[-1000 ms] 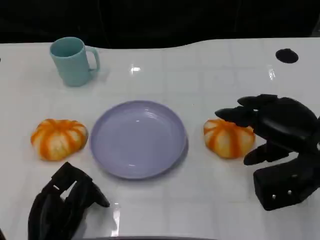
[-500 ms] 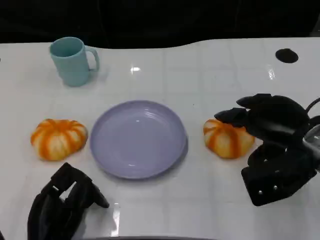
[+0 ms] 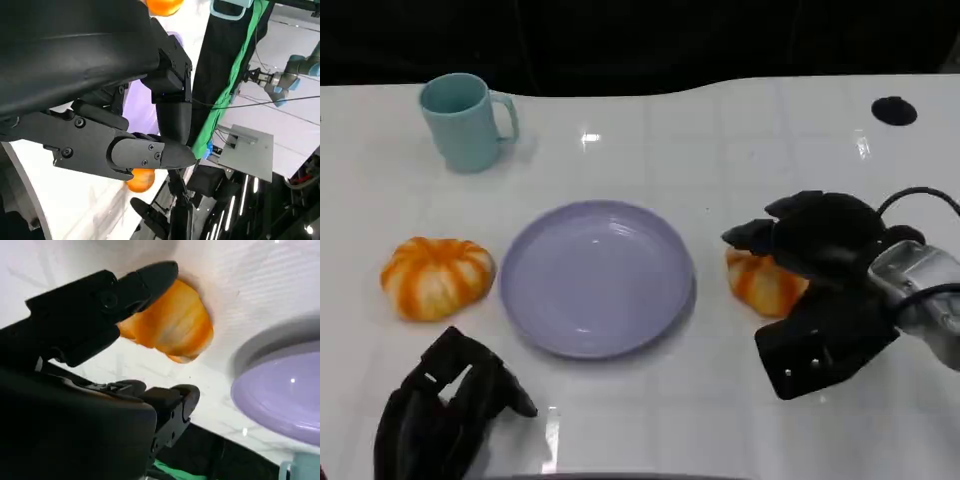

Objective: Grasp the bread from the table and place it into the plate.

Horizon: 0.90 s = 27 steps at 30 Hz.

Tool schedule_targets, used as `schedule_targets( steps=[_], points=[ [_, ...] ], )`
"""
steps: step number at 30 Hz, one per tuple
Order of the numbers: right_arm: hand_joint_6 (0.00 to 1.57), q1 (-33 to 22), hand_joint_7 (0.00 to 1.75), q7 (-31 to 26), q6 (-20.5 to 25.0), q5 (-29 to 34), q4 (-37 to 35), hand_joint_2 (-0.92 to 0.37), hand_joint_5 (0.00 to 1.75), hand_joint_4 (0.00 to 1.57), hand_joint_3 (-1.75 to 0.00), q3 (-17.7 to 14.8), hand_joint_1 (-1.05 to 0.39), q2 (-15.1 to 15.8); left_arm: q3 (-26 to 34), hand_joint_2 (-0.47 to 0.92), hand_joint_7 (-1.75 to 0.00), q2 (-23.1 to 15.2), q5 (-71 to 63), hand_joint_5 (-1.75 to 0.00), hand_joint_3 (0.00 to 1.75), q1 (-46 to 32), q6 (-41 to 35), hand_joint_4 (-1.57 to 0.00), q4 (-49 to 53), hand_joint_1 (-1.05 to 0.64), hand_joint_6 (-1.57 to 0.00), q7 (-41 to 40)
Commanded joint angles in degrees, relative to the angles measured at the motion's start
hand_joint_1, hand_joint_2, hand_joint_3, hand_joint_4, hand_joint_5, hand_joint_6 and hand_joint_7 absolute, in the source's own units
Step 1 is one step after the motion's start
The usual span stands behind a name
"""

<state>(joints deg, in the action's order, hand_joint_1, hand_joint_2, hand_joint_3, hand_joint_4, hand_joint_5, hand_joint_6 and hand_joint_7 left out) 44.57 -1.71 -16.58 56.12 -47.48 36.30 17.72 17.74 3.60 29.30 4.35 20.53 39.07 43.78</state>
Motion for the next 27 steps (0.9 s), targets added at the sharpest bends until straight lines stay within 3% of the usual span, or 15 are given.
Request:
schedule_targets(
  steps=[1,6,12,27],
  points=[
    [0.28,2.9,0.00,-1.7,0.8,0.3,-4.7,-0.74,0.00,0.25,-0.01,1.6,-0.43,-1.9,0.0,0.92,-1.54,-0.6,-0.2,-1.75,0.22,-0.8,-0.6,-0.65,-1.4,-0.59,-0.52,-0.9],
    [0.29,5.4,0.00,-3.5,1.5,0.2,-12.3,-0.74,0.00,0.25,0.00,3.3,-0.44,-4.7,-0.1,0.92,-1.54,-0.2,-0.1,-1.75,0.24,-1.6,-0.6,-0.64,-2.7,-0.58,-0.51,-0.9],
    [0.30,6.6,0.00,-5.0,2.2,0.2,-17.7,-0.73,0.01,0.27,0.00,5.0,-0.44,-5.6,-0.4,0.92,-1.51,0.0,-0.1,-1.75,0.25,-2.3,-0.5,-0.64,-3.5,-0.58,-0.52,-0.9],
    [0.28,6.0,0.00,-6.6,0.5,-1.9,-20.5,-0.77,0.00,0.26,-0.01,4.8,-0.42,-4.6,-1.1,0.92,-1.53,0.0,-0.4,-1.75,0.23,-3.7,-1.2,-0.64,-5.6,-0.59,-0.52,-2.0]
  ],
)
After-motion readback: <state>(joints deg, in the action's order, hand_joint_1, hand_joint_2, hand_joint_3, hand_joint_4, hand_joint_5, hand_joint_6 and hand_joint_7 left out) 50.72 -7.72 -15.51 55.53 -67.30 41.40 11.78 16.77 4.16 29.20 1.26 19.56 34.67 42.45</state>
